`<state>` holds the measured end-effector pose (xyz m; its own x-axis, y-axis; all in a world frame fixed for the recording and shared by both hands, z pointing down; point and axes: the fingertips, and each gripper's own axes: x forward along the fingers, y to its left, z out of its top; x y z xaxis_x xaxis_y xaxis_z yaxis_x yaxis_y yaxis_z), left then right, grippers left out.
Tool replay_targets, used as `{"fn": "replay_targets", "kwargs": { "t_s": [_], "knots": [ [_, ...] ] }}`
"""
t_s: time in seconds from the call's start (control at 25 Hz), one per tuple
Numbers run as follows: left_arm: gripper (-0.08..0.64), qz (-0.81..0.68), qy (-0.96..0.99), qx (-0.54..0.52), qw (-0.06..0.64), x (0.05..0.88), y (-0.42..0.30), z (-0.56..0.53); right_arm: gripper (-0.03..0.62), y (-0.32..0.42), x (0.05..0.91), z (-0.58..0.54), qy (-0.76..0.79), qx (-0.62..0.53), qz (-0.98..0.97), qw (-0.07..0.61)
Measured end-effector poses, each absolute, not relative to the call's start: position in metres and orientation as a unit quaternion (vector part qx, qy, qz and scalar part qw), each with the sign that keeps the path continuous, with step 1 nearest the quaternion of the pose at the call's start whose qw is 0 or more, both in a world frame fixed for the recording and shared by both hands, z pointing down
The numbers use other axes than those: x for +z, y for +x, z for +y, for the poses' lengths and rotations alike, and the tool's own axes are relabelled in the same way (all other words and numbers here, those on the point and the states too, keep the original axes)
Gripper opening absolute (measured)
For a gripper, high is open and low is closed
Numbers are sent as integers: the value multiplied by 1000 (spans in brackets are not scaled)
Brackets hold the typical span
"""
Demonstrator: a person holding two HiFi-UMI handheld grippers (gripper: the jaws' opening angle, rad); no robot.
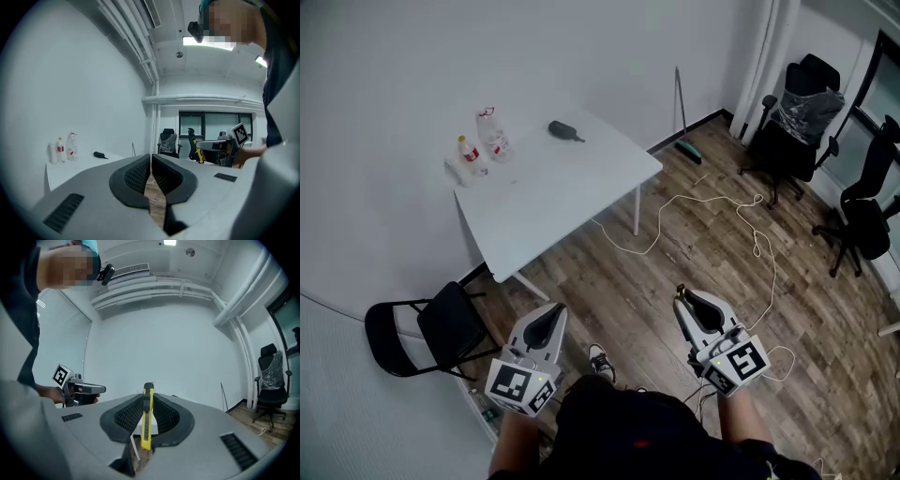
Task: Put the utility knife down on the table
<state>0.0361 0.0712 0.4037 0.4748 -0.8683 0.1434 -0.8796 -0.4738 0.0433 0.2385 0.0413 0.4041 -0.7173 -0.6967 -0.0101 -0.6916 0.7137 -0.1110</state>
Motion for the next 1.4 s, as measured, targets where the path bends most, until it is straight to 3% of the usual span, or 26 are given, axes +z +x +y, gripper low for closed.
{"fn": "replay_targets", "kwargs": {
  "t_s": [0.72,1.4],
  "knots": [
    [31,-517,851,32,87,417,-109,-67,75,78,378,-108,-350,-42,936,18],
    [31,-573,815,29,83,406,-132,-142,75,48,387,-213,-289,-44,956,5]
  ]
}}
